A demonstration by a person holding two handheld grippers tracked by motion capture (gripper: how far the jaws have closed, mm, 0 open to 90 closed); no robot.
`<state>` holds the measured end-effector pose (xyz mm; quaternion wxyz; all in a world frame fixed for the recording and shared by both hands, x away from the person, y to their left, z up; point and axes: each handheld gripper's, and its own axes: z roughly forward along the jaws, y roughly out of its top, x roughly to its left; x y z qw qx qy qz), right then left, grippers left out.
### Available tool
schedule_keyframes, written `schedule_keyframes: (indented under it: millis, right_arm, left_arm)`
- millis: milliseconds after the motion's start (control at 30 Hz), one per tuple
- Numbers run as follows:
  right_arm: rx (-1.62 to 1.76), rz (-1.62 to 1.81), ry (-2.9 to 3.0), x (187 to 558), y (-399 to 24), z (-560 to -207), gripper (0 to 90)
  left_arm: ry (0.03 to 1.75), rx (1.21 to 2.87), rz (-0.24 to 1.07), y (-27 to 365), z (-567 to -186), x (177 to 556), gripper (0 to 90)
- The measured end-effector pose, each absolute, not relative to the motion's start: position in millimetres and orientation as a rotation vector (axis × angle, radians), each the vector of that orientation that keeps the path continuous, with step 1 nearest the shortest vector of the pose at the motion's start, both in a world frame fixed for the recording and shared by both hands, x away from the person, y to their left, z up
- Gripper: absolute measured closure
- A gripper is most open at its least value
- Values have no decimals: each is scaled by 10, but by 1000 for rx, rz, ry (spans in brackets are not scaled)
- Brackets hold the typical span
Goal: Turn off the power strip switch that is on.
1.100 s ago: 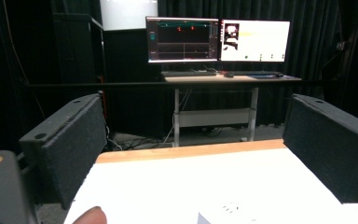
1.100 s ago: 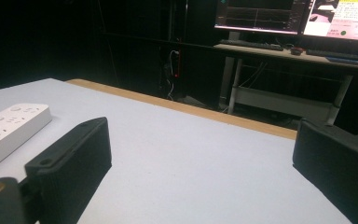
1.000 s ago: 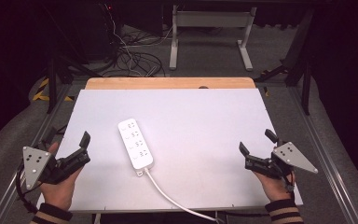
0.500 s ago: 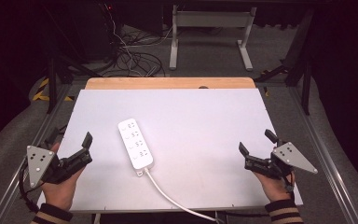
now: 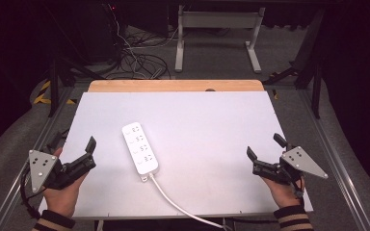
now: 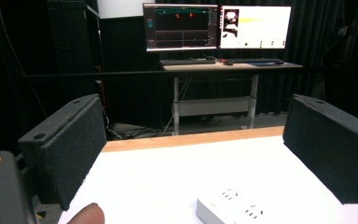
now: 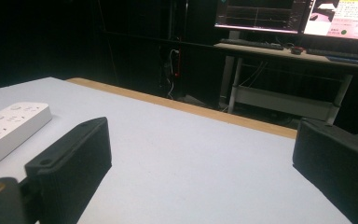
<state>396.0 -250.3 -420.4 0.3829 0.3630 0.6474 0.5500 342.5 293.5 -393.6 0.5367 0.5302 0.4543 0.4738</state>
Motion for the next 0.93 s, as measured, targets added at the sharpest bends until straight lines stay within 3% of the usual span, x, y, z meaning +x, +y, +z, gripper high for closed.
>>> schedule_keyframes:
  millis: [933]
  right_arm:
    - [925, 1404, 1652, 3964, -2512, -4212, 48]
  left_arm:
    - [1094, 1274, 1124, 2928, -3946, 3455, 68]
